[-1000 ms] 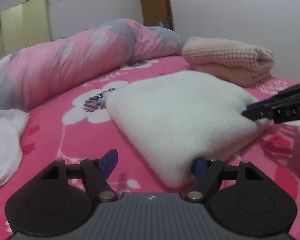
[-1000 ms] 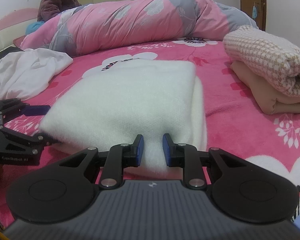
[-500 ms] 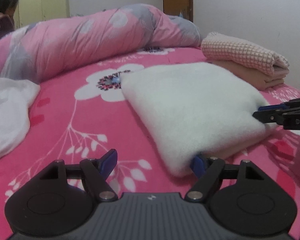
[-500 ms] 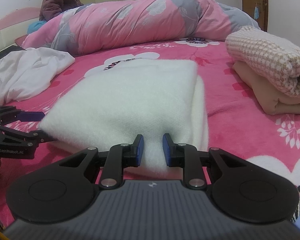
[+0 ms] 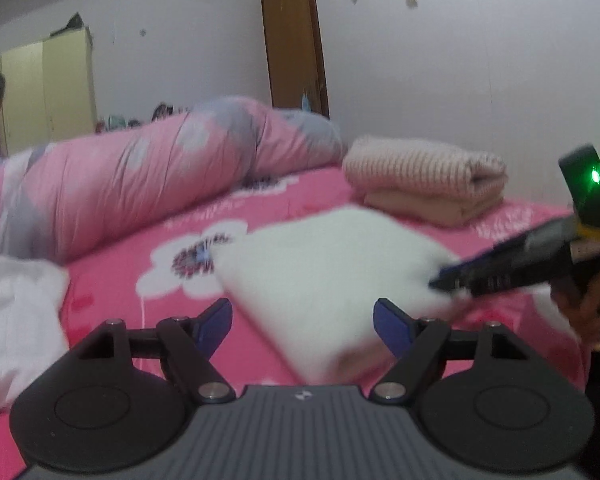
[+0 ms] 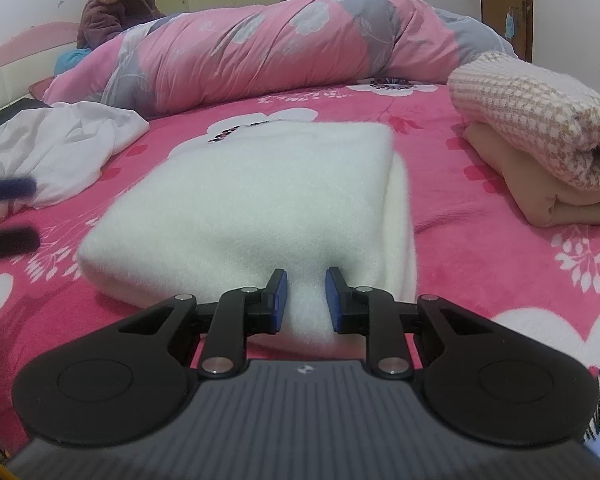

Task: Fold clothes
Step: 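Move the right gripper onto the edge of the folded cream sweater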

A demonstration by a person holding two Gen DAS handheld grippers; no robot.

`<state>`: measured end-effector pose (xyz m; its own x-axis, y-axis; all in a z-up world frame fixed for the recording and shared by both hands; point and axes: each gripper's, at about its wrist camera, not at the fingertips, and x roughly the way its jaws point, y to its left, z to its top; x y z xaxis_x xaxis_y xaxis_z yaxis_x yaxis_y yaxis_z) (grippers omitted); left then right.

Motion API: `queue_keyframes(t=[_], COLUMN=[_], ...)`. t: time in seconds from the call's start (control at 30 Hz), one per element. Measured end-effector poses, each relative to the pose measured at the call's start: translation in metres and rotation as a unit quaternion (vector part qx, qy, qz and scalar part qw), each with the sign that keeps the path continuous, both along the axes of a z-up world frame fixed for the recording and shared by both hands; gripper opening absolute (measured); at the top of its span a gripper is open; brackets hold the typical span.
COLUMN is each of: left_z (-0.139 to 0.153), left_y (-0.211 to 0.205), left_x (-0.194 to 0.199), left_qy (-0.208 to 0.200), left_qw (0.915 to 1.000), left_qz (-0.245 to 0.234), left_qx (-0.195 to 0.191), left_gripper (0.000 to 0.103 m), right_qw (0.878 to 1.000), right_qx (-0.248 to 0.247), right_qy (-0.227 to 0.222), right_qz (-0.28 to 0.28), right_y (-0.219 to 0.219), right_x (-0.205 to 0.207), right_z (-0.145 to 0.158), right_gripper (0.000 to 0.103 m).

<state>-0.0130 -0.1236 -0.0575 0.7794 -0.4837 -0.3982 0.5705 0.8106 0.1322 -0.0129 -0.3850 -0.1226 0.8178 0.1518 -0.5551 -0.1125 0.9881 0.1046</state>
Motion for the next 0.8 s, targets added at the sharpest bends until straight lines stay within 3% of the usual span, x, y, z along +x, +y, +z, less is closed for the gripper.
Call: queue_keyframes(t=[0.17, 0.27, 0.33, 0.43, 0.63, 0.8], left_z=[-0.001, -0.013, -0.031, -0.042, -0.043, -0.045], left_y=[-0.025, -0.036, -0.044, -0.047, -0.044, -0.044], left_x=[0.019, 0.033, 0.043, 0.036, 0.036, 0.036], left_qy=[0.000, 0.035, 0.071, 0.050, 0.052, 0.049], left_qw=[1.0000, 0.9993, 0.9971, 0.9979, 0.9981, 0.9983], left_qz=[-0.008, -0.012, -0.008, -0.006, -0.009, -0.008], left_qx=[-0.003, 0.001, 0.028, 0.040, 0.032, 0.032], left_gripper=[0.075, 0.067, 0.066, 0.068, 0.069, 0.070], right_qw=[1.000, 1.000, 1.000, 1.000, 1.000, 1.000], right_qx=[-0.001, 0.000, 0.002, 0.000, -0.003, -0.011], right_qy=[0.002, 0.003, 0.004, 0.005, 0.026, -0.025], right_qz=[0.000, 0.000, 0.000, -0.001, 0.002, 0.007], right_y=[0.001, 0.000, 0.000, 0.001, 0.002, 0.004], right_x=[0.000, 0.000, 0.000, 0.001, 0.008, 0.017], right_z=[0.001, 0.001, 0.001, 0.000, 0.015, 0.051], right_gripper=[0.020, 0.020, 0.020, 0.020, 0.021, 0.021])
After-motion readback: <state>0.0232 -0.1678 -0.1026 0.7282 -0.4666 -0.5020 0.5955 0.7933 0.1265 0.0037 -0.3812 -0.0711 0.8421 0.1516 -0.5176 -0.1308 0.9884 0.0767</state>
